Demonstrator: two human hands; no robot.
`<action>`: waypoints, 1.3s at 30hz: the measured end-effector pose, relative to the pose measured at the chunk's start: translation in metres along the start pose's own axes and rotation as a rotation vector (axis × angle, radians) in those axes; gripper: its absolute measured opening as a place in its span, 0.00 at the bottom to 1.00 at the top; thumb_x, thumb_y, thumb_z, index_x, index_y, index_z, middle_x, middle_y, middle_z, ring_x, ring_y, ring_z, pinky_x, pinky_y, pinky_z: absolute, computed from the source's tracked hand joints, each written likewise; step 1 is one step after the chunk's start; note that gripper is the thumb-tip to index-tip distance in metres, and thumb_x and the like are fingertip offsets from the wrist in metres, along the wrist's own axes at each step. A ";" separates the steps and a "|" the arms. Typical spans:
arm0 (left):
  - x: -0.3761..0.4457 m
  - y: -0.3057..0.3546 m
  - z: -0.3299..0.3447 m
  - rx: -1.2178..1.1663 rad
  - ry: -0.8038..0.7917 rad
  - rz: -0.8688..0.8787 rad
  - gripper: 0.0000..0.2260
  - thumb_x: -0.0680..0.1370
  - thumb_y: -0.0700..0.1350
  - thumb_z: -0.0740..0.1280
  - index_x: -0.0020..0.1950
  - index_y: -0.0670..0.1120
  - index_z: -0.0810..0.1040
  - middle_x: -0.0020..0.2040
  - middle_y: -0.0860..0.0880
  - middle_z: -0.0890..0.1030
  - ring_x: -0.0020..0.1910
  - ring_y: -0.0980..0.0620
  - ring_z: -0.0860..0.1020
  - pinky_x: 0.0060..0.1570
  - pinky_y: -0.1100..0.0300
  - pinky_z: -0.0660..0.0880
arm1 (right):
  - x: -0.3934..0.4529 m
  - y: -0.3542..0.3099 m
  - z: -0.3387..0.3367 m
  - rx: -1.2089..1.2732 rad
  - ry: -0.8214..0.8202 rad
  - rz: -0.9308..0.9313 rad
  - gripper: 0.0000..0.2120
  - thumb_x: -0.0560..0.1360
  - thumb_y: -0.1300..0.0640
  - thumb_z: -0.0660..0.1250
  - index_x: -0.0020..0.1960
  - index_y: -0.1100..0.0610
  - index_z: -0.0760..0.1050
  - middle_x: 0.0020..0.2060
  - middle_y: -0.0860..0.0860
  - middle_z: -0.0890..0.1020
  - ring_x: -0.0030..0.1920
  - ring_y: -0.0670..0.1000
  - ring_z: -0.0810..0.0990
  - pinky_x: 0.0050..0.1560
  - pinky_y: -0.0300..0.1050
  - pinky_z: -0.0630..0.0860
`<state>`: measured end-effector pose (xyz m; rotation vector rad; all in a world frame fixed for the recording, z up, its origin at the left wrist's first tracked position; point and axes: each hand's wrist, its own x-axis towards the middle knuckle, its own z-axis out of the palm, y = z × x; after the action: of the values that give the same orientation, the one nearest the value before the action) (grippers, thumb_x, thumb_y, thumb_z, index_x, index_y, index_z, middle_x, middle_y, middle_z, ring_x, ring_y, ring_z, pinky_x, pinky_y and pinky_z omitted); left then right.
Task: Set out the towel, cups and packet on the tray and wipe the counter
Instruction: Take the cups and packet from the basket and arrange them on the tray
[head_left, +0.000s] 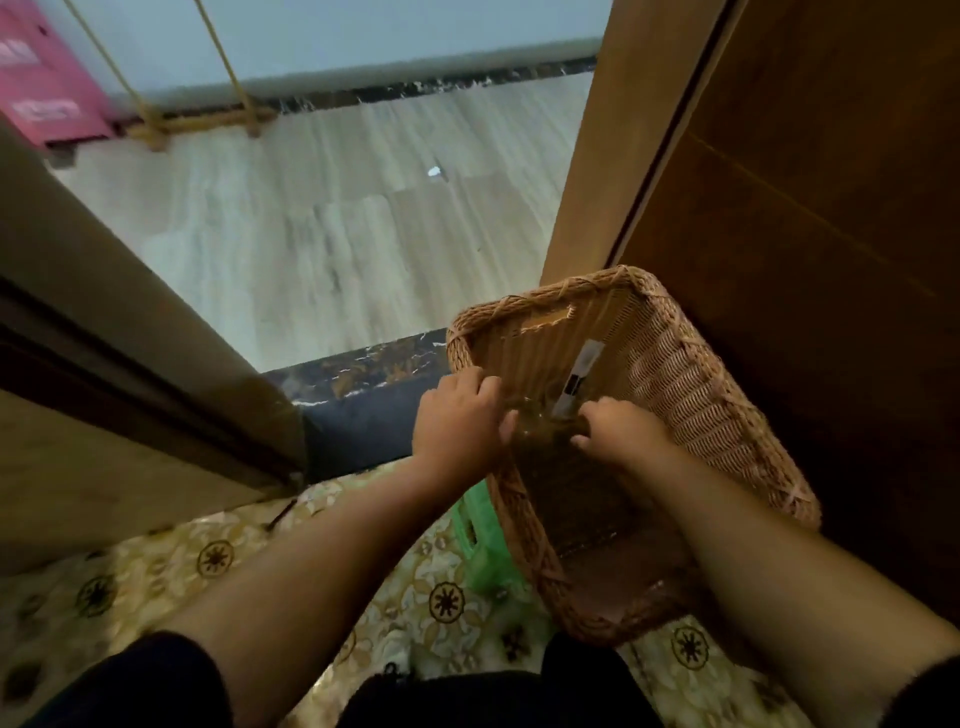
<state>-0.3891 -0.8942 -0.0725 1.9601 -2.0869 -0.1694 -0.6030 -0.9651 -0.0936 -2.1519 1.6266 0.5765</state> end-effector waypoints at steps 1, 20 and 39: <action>0.003 0.009 0.004 0.015 0.034 -0.028 0.17 0.77 0.56 0.64 0.60 0.47 0.76 0.62 0.45 0.77 0.59 0.45 0.74 0.55 0.48 0.75 | 0.015 0.009 0.003 -0.019 -0.026 -0.032 0.19 0.78 0.42 0.64 0.65 0.51 0.73 0.59 0.51 0.78 0.59 0.54 0.77 0.56 0.54 0.77; 0.061 0.067 0.270 -0.482 -0.076 -1.203 0.47 0.73 0.58 0.71 0.79 0.44 0.45 0.79 0.41 0.53 0.74 0.41 0.61 0.67 0.49 0.65 | 0.187 0.074 0.155 0.567 0.200 0.008 0.42 0.70 0.52 0.78 0.78 0.58 0.61 0.76 0.62 0.59 0.73 0.64 0.62 0.71 0.57 0.66; 0.087 0.054 0.308 -0.457 0.028 -0.990 0.37 0.71 0.53 0.75 0.74 0.47 0.61 0.72 0.45 0.66 0.69 0.46 0.69 0.64 0.43 0.71 | 0.222 0.077 0.177 0.625 0.188 -0.037 0.26 0.76 0.49 0.72 0.72 0.53 0.73 0.78 0.59 0.56 0.75 0.60 0.61 0.71 0.50 0.65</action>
<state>-0.5298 -1.0068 -0.3423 2.4266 -0.7723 -0.7142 -0.6395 -1.0712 -0.3659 -1.7898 1.5810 -0.1483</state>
